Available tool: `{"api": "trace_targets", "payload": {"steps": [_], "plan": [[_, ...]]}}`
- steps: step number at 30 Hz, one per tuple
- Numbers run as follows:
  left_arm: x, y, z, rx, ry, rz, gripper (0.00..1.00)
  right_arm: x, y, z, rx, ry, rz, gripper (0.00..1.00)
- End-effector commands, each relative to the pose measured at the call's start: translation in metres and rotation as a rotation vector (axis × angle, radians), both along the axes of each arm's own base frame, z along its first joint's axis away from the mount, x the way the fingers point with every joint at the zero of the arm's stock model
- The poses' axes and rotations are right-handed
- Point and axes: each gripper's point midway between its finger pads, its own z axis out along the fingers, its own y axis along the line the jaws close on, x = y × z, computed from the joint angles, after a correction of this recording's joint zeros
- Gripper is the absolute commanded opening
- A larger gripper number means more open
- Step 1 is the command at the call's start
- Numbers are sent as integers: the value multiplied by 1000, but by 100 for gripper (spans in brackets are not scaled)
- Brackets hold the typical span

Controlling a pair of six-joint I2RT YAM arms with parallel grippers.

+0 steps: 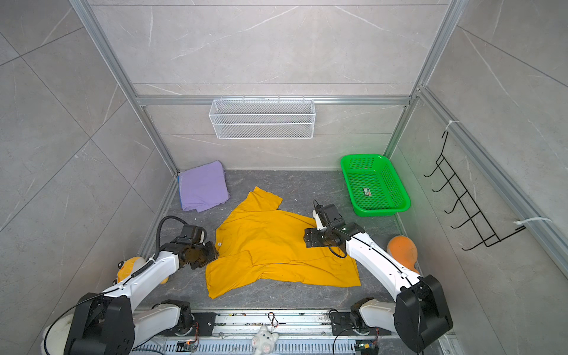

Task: Fold and stack t-shirts
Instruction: Flatten out the T-shirt at the center of the table.

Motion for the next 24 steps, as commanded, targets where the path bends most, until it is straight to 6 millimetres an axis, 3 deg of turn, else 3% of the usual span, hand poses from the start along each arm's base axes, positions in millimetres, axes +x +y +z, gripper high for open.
{"api": "trace_targets", "payload": {"steps": [1, 10, 14, 19, 22, 23, 24], "plan": [[-7, 2, -1, 48, 18, -9, 41, 3, 0, 7, -2, -23, -12, 82], [-12, 4, -12, 74, 78, -4, 36, 3, -3, 14, -16, -43, -8, 83], [-11, 11, -15, 110, 101, 20, 23, 3, -4, 15, -18, -47, -8, 83], [-13, 10, -14, 114, 102, 21, 27, 3, -4, 16, -21, -49, -6, 83], [-13, 10, -13, 117, 96, 19, 34, 4, -4, 16, -20, -51, -6, 83], [-13, 10, -14, 120, 97, 20, 32, 5, -3, 16, -20, -50, -6, 83], [-13, 10, -15, 123, 101, 20, 20, 5, -3, 16, -19, -52, -6, 83]]}}
